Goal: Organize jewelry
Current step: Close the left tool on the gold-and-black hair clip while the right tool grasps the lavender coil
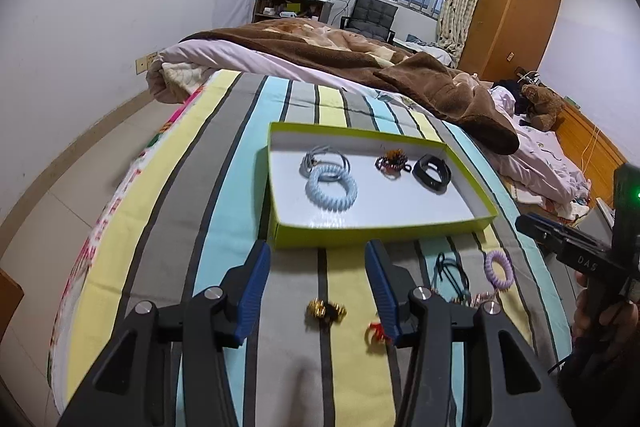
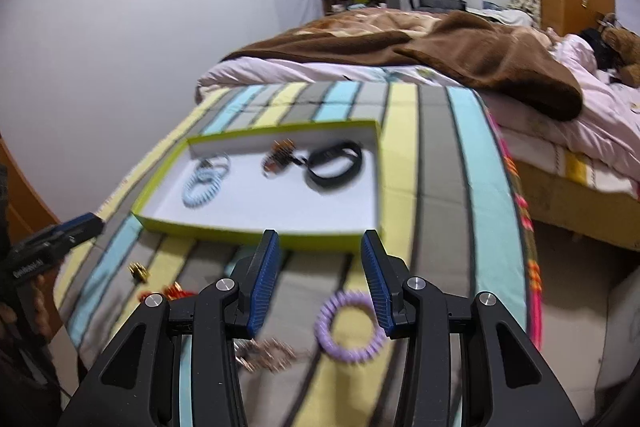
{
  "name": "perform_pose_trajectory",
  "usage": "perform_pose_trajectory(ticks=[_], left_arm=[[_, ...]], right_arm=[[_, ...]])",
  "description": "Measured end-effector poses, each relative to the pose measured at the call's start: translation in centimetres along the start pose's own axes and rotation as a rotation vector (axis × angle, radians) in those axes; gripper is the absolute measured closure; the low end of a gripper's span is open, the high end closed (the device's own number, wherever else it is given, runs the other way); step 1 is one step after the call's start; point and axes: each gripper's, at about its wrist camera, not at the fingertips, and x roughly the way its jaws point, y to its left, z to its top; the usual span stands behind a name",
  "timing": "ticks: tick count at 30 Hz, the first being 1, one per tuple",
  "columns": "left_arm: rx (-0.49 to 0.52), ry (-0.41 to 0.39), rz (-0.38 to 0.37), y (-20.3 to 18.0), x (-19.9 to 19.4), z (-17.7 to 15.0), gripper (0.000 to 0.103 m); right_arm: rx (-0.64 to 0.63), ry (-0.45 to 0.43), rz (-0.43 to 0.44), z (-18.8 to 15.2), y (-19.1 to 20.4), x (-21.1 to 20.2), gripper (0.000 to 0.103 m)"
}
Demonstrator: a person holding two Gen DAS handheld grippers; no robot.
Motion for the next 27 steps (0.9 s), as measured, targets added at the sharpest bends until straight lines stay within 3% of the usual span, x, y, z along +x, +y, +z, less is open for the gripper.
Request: perform_pose_trajectory(ticks=[12,23,27], left_arm=[[-0.044,0.011,0.016,1.6,-0.7,-2.9,0.050],[-0.006,0.074,0.002,1.2,0.5,-3.9,0.049],[0.012,0.090,0.002,0.9,1.1,-4.0,0.049]], right_arm=[[0.007,0.074,-0.148,-4.3,-2.4,0.3,0.060],[0.000,0.129,-0.128,-4.8,-2.4,1.7,0.060],[-0.031,0.140,-0.129,-4.9,-1.8,2.0,0.078]])
